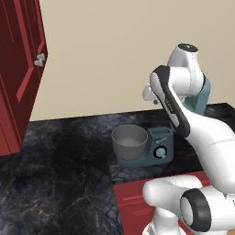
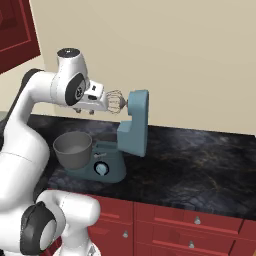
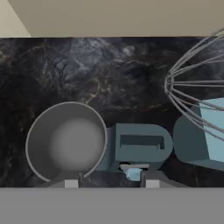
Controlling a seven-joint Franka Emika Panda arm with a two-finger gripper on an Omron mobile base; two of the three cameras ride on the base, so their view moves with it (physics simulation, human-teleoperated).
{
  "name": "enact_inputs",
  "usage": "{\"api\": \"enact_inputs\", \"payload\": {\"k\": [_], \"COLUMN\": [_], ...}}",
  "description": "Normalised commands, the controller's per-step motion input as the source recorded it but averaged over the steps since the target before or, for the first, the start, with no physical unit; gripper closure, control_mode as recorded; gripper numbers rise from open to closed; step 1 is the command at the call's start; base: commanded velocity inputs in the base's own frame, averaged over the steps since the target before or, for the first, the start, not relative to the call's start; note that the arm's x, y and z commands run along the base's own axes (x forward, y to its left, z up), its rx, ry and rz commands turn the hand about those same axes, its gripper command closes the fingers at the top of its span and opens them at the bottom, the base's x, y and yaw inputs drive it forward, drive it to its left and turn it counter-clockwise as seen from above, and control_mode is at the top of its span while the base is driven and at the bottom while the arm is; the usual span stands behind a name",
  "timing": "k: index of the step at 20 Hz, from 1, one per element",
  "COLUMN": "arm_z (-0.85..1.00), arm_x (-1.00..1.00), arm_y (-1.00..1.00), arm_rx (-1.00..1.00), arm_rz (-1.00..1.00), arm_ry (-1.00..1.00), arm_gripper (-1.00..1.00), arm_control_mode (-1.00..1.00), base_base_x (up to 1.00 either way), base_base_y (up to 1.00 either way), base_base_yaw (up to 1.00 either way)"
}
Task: Close the stand mixer head.
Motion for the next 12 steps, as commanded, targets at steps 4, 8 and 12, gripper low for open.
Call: {"api": "enact_inputs", "payload": {"k": [4, 8, 12], "arm_z": [-0.01, -0.02, 0.0], "arm_x": [-0.45, -0.81, -0.6], "arm_y": [-0.58, -1.0, -1.0], "arm_rx": [0.21, 0.27, 0.24], "arm_rz": [0.01, 0.01, 0.06], "arm_ry": [-0.03, -0.23, -0.28], "arm_gripper": [-1.0, -1.0, -1.0], "arm_control_mode": [-1.0, -1.0, -1.0], "base_base_x": [0.0, 0.0, 0.0], "base_base_y": [0.0, 0.0, 0.0], "base_base_yaw": [0.0, 0.0, 0.0]}}
